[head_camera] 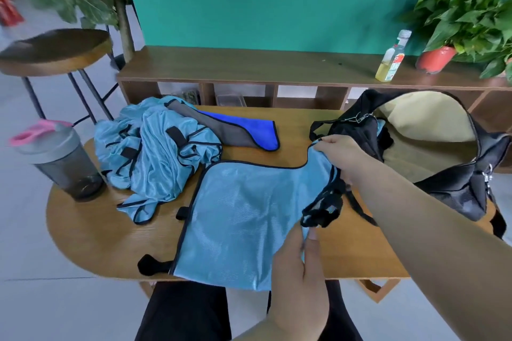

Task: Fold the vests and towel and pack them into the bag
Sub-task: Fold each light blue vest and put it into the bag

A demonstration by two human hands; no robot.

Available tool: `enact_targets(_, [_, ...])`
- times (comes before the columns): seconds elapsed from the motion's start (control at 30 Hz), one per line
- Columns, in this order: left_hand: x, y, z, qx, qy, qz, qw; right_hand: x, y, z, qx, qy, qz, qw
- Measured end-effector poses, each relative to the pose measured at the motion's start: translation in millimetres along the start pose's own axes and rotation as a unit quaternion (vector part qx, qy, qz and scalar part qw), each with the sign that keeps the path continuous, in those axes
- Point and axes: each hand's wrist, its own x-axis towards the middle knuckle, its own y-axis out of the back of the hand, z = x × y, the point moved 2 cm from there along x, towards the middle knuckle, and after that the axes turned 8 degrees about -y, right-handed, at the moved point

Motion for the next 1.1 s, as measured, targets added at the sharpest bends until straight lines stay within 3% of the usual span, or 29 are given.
enact_targets(0.3, [-5.2, 73.8, -17.6, -0.098, 0.123, 0.240, 0.958, -14.9, -131.3, -51.3, -0.013, 0.035, -0.033, 0.999])
enact_targets(0.43, [-4.1, 105.4, -38.1, -0.266, 0.226, 0.364, 0.863, -28.4, -195.4, -55.3, -0.030, 0.040, -0.051, 0.997])
enact_targets(0.5, [-2.8, 121.7, -46.4, -0.304, 0.259, 0.419, 0.815, -36.7, -224.4, -51.0, 0.006, 0.012, -0.112, 0.994])
enact_targets(0.57, [-2.5, 134.5, -51.4, -0.317, 0.256, 0.443, 0.798, -40.2, -234.9, -41.4, -0.010, 0.021, -0.143, 0.989])
enact_targets(0.63, [-3.0, 146.6, -59.1, -0.317, 0.270, 0.438, 0.797, -36.5, -231.3, -30.5, -0.112, 0.101, -0.103, 0.983])
enact_targets(0.73, [-5.6, 154.8, -66.9, -0.288, 0.293, 0.406, 0.816, -31.0, -211.4, -8.3, -0.340, 0.255, -0.048, 0.904])
enact_targets(0.8, [-6.4, 155.9, -67.2, -0.267, 0.302, 0.394, 0.826, -23.2, -197.9, 16.4, -0.413, 0.308, -0.069, 0.854])
enact_targets(0.87, [-5.1, 158.7, -68.4, -0.239, 0.311, 0.380, 0.838, -20.4, -185.4, 39.6, -0.437, 0.329, -0.082, 0.833])
enact_targets(1.1, [32.3, 173.3, -71.9, -0.115, 0.336, 0.274, 0.894, -53.3, -139.6, 94.4, -0.383, 0.221, 0.048, 0.896])
